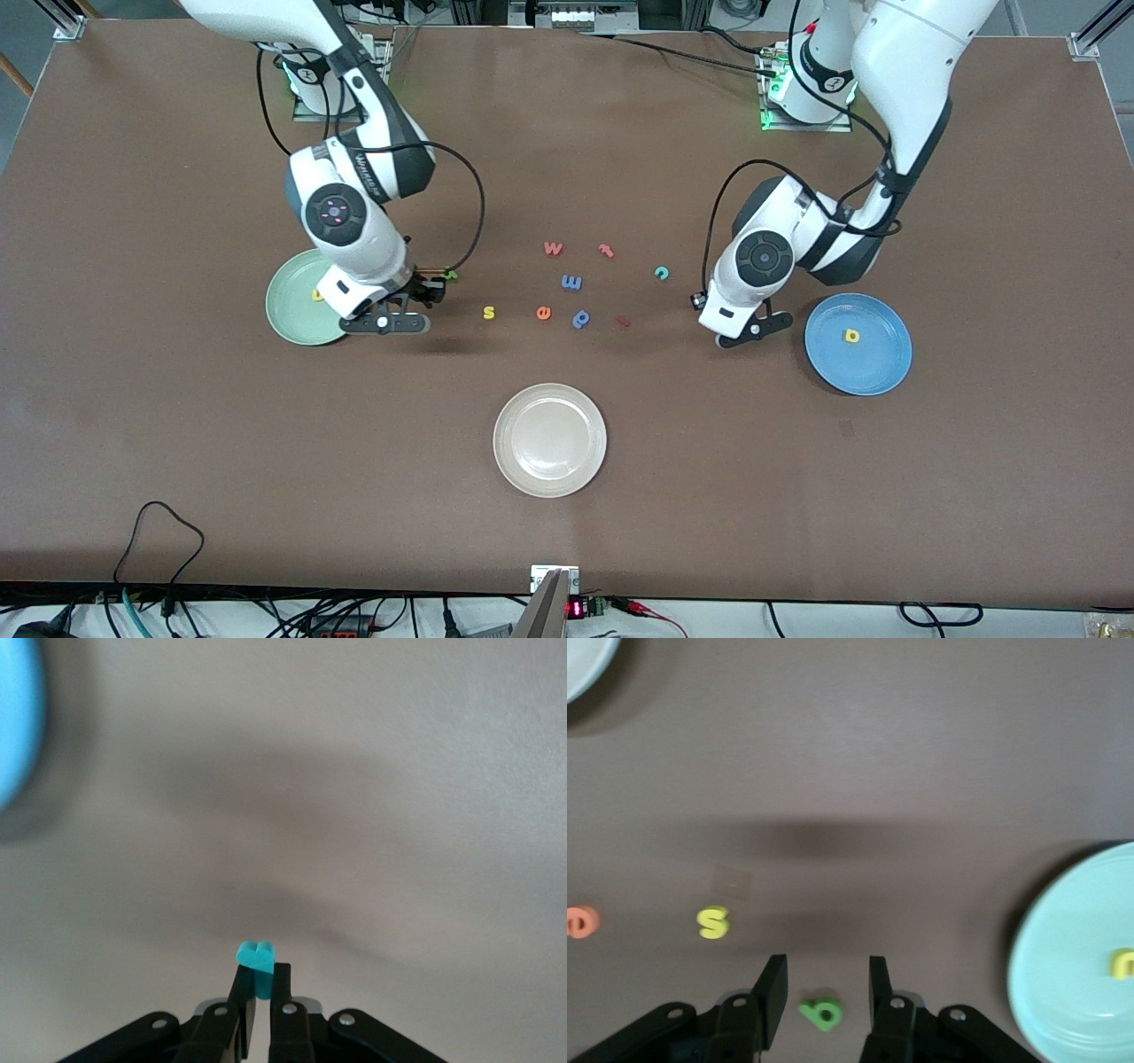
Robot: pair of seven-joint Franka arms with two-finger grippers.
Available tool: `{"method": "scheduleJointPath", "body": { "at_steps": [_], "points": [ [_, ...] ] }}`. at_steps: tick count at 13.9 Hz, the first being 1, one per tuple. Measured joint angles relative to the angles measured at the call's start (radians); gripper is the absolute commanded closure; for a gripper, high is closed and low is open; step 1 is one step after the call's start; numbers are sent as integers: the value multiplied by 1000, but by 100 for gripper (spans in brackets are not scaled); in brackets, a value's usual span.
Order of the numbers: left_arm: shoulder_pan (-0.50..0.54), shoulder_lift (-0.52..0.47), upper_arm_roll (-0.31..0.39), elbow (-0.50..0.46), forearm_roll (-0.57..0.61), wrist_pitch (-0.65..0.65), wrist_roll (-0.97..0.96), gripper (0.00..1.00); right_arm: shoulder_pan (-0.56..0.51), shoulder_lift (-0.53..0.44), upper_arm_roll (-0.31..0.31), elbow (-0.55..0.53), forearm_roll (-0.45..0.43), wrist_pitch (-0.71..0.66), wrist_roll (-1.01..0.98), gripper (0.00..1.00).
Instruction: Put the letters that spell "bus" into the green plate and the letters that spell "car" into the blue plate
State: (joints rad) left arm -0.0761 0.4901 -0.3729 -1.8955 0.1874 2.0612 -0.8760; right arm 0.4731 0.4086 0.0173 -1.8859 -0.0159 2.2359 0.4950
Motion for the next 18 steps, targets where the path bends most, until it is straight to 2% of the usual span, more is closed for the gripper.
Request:
{"method": "scheduleJointPath", "body": {
  "at_steps": [3, 5, 7, 10, 11, 12, 13, 16, 18],
  "points": [
    [70, -15, 12, 64, 31, -121, 151, 90, 49, 74, 1, 67, 12, 4, 53, 54],
    [156, -6, 18, 60, 95, -127, 272, 89, 72, 122, 3, 101, 44, 24, 58, 54],
    [240, 21, 20, 56, 109, -123, 386, 89, 89, 167, 4, 118, 54, 67, 66, 54],
    [277, 53, 20, 55, 114, -107, 427, 89, 111, 221, 5, 123, 54, 117, 102, 54],
    [278, 57, 20, 55, 115, -107, 427, 84, 118, 235, 5, 124, 54, 126, 105, 54],
    [279, 59, 20, 55, 115, -107, 427, 45, 121, 245, 5, 124, 54, 135, 106, 54],
    [281, 60, 20, 55, 115, -107, 427, 0, 124, 253, 5, 124, 54, 138, 107, 54],
    [287, 60, 19, 55, 115, -107, 426, 0, 128, 261, 5, 124, 54, 139, 107, 54],
    [289, 59, -10, 55, 115, -118, 422, 0, 128, 262, 5, 120, 54, 138, 107, 54]
  ]
}}
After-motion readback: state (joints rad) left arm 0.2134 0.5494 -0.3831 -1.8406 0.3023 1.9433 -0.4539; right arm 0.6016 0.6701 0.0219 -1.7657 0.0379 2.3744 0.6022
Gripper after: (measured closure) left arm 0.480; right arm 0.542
